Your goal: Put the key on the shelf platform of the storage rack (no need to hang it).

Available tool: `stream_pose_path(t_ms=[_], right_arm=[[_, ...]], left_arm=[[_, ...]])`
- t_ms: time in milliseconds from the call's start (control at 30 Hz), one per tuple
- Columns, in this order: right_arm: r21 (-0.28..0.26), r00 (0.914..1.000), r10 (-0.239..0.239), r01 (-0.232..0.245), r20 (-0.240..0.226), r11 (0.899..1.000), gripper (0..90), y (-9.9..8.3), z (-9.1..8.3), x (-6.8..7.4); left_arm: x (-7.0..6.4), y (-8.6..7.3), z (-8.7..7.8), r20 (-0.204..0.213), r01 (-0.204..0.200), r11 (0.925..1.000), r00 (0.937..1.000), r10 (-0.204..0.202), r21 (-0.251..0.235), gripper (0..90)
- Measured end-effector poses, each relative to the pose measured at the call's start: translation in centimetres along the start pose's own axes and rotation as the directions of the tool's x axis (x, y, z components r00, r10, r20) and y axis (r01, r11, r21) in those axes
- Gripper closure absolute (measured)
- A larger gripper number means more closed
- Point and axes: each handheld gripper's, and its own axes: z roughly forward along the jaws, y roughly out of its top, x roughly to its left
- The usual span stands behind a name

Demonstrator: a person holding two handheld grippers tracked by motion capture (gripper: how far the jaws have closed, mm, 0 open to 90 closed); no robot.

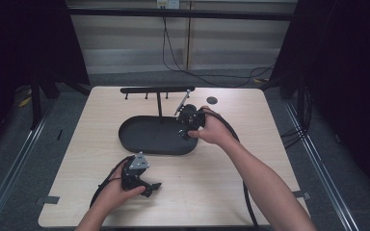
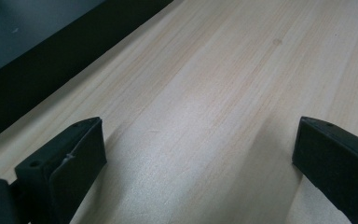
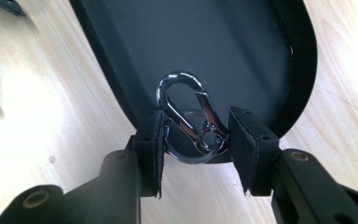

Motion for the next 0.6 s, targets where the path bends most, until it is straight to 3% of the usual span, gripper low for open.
stream_pose_path(t_ms=[600], right_arm=[[0.023, 0.9999, 0.009, -0.009, 0.011, 1.0, 57.8, 0.6, 1.8, -0.7]], left_arm=[[0.0, 0.0, 0.0, -0.003, 0.001, 1.0, 1.0, -0.001, -0.002, 2.1]])
